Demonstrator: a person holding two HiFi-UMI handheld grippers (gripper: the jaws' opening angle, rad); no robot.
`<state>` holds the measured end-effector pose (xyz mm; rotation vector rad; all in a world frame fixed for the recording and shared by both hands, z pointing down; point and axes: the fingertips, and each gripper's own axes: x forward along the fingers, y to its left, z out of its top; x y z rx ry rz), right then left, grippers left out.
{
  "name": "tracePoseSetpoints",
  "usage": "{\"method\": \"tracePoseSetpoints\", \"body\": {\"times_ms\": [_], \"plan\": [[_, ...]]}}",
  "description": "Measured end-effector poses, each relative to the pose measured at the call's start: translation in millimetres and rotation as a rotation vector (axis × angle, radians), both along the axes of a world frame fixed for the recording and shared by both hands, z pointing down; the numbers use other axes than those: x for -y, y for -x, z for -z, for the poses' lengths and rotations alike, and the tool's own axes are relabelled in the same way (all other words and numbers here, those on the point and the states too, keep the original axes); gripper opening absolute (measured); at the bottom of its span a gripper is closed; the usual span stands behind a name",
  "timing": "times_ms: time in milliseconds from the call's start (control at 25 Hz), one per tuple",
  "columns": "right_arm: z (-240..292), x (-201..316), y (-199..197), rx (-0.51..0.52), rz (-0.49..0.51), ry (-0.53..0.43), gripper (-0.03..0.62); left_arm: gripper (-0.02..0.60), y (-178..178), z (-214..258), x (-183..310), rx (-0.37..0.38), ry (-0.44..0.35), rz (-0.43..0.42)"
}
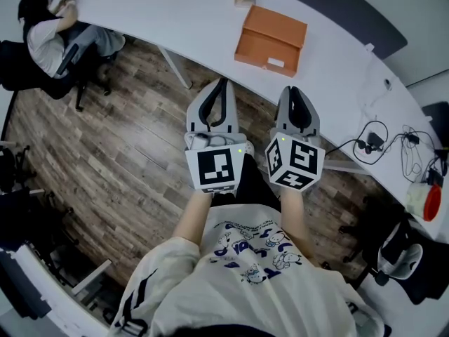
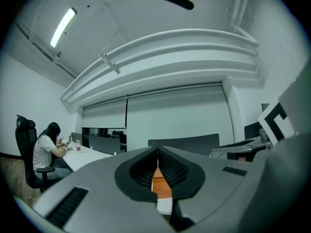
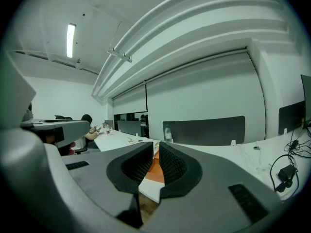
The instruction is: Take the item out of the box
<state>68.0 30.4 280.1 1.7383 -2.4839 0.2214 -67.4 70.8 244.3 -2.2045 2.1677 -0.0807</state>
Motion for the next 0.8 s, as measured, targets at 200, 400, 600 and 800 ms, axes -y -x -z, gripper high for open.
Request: {"method": "tracePoseSetpoints", "body": {"times_ms": [200,400,600,800], "plan": [[-2,32,2,0.007,0.003,0.018,0.055,0.018,9,0,31,0.004,0.005,0.022],[-3,62,8,0.000,0.018,0.026,0.055,0.018,15,-1,59,-0.001,0.015,0.038],[-5,90,7,-0.002,0.026,0.038,0.055,0.018,14,0,86,-0.004,0.014,0.048],[-4,118,7,0.001,0.034,0.047,0.055,0.018,13,2,113,0.003,0.025,0.057]]}}
